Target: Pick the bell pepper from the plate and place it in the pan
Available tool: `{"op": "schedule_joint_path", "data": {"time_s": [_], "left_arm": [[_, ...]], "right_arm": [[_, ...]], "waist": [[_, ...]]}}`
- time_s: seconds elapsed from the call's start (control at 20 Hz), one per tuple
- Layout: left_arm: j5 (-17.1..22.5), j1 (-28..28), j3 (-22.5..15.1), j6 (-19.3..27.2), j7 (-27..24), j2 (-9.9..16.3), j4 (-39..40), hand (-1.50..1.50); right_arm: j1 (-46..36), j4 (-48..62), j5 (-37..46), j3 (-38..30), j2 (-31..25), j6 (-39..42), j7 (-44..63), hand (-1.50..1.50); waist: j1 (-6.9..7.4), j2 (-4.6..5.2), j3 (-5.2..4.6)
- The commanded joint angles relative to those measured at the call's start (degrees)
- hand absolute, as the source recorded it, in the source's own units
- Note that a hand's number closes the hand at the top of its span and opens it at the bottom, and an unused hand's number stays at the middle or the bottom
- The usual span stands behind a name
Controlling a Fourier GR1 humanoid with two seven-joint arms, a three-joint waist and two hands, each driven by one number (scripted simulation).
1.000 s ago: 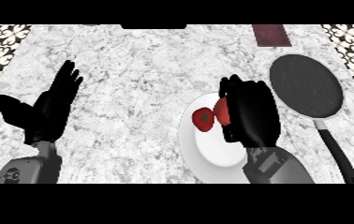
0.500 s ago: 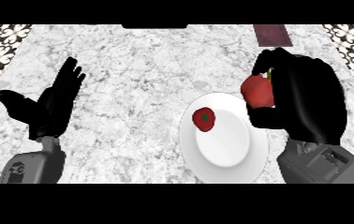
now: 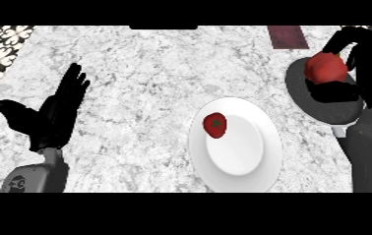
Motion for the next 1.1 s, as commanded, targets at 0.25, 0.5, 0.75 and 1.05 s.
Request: {"op": "schedule_joint_path", "data": {"time_s": [0.25,0.5,0.75,1.05], "left_arm": [[2.5,-1.4,2.4,-2.4,3.5,2.6,-1.6,0.00],[2.6,-1.9,3.1,-3.4,2.3,3.1,-0.8,0.00],[0.4,-1.8,0.4,-1.2,2.2,0.1,-0.1,0.00],[0.7,-2.8,0.4,-2.2,1.3,0.2,1.1,0.00]], "right_arm": [[2.4,21.0,-9.1,-15.1,-8.4,-15.5,-18.8,1.50],[-2.7,36.8,-10.6,-15.1,-9.6,-21.7,-27.0,1.50],[-8.0,56.7,-11.6,-16.5,-12.3,-28.6,-38.8,1.50],[-12.8,73.3,-9.3,-18.4,-13.9,-32.5,-36.2,1.50]], "waist": [[0.27,0.20,0.05],[0.57,0.19,0.02],[1.40,0.52,0.08],[2.01,0.76,0.11]]}}
